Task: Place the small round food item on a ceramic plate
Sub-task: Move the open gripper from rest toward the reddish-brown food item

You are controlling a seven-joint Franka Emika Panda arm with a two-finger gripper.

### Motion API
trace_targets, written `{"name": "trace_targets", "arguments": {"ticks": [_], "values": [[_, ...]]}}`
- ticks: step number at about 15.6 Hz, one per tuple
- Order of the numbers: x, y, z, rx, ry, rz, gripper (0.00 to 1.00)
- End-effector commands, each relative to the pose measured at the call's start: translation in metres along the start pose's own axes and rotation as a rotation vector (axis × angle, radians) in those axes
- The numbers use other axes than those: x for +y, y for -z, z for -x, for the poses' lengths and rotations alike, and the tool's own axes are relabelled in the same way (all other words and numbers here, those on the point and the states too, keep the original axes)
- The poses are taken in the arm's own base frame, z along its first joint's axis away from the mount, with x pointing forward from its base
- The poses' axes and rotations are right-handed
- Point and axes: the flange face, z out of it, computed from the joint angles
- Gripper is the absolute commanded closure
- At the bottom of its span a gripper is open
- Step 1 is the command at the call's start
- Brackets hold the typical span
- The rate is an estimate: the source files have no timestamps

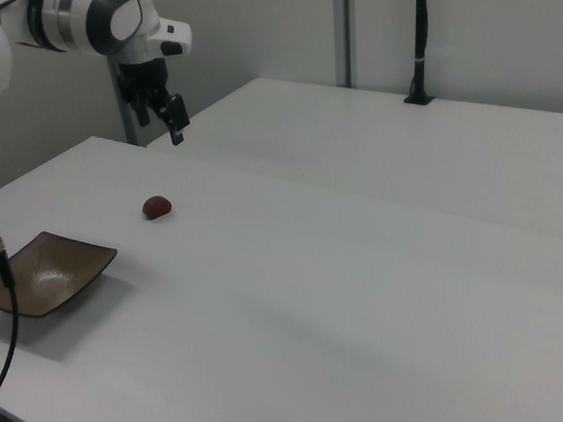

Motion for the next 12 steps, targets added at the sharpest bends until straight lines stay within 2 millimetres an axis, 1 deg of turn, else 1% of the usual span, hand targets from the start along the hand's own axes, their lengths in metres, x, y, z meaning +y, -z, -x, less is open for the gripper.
{"name": "trace_targets", "arguments": {"ticks": [1, 4, 7, 8, 10, 12], "values": [[-0.038, -0.031, -0.023, 0.04, -0.076, -0.025, 0.0], [-0.06, -0.053, -0.027, 0.101, -0.103, -0.064, 0.0], [-0.087, -0.09, -0.025, 0.151, -0.115, -0.06, 0.0], [-0.099, -0.113, -0.022, 0.174, -0.118, -0.047, 0.0], [-0.105, -0.141, -0.024, 0.207, -0.105, -0.047, 0.0], [-0.115, -0.164, -0.021, 0.217, -0.12, -0.058, 0.0]]}}
